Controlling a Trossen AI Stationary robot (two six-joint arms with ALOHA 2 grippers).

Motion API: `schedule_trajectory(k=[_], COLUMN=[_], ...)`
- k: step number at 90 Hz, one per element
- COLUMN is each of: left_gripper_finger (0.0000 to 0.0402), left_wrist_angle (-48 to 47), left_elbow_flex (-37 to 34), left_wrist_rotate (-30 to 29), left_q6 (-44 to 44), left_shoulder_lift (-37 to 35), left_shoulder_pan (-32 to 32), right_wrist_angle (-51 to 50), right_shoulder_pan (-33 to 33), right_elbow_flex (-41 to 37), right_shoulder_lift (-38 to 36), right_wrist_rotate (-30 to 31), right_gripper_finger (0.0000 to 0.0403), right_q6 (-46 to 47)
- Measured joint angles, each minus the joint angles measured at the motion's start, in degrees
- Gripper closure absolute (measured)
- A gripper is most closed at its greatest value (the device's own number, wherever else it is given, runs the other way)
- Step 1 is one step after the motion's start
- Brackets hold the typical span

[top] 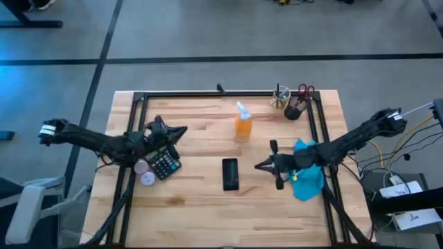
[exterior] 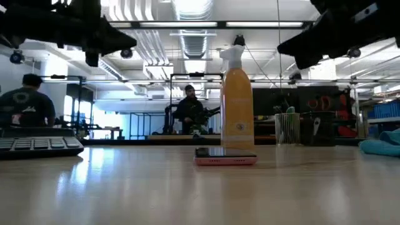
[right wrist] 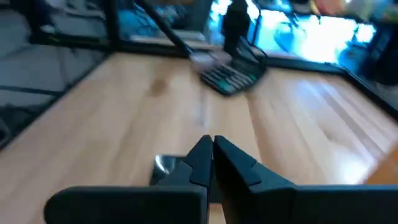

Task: Apply microfiber cloth
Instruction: Return to Home Position

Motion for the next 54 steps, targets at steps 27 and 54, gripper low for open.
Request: schedule_trajectory(k=[27,54], left_gripper_finger=[0.0402,0.0402], left_wrist_angle=[-13.83,-19.96], left_elbow_flex=[-0.04,-0.80], left_wrist_rotate=[-0.03,-0.03], left_q6=[-1.26,5.02], left_shoulder_lift=[-8.66,-17.83], left_shoulder_pan=[-0.06,-0.04], right_wrist_angle=[-0.48,-12.81], right_shoulder_pan=[-2.42,-4.46], right_elbow_flex=[-12.12,-17.13], right_shoulder_lift=[-15.19,-37.53], right_wrist_rotate=[4.68,5.38], right_gripper_finger=[0.0403,0.0403], right_q6=[-1.11,-3.91])
